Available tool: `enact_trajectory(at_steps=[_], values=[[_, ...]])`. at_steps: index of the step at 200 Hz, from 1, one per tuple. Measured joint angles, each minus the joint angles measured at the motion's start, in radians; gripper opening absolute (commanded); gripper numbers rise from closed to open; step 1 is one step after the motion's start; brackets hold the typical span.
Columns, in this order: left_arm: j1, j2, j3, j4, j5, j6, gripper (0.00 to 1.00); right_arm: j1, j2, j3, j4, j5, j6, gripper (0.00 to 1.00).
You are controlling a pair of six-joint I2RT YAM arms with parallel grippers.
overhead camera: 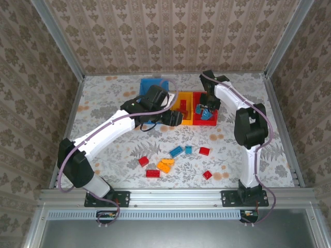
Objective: Sort the legos into containers by color
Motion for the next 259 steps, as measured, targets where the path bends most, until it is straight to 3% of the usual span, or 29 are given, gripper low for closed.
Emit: enact_trajectory(at_steps=[32, 75, 107, 141, 166, 224, 259], values=[[0.0, 0.017, -0.01, -0.04, -0.02, 0.005, 0.67, -0.004, 0.023, 0.031, -0.021, 0.0, 0.002, 0.55], [-0.002, 0.007, -0.118, -0.115, -0.094, 0.002, 0.69, -0.002, -0.032, 0.042, -0.029, 0.0, 0.003, 0.59], [0.024, -0.095, -0.26, -0.219, -0.165, -0.138, 0.71, 0.042, -0.288, -0.124, 0.055, -0.011, -0.044, 0.68], [0.071, -0.195, -0.38, -0.311, -0.163, -0.319, 0.9, 0.238, -0.625, -0.43, 0.243, -0.168, -0.189, 0.76], [0.117, -0.159, -0.424, -0.318, -0.096, -0.414, 0.92, 0.337, -0.71, -0.583, 0.298, -0.277, -0.228, 0.76], [0.097, -0.014, -0.479, -0.298, -0.004, -0.577, 0.89, 0.347, -0.727, -0.686, 0.319, -0.354, -0.241, 0.74], [0.097, 0.017, -0.494, -0.242, -0.006, -0.652, 0.67, 0.35, -0.761, -0.689, 0.322, -0.38, -0.243, 0.74]])
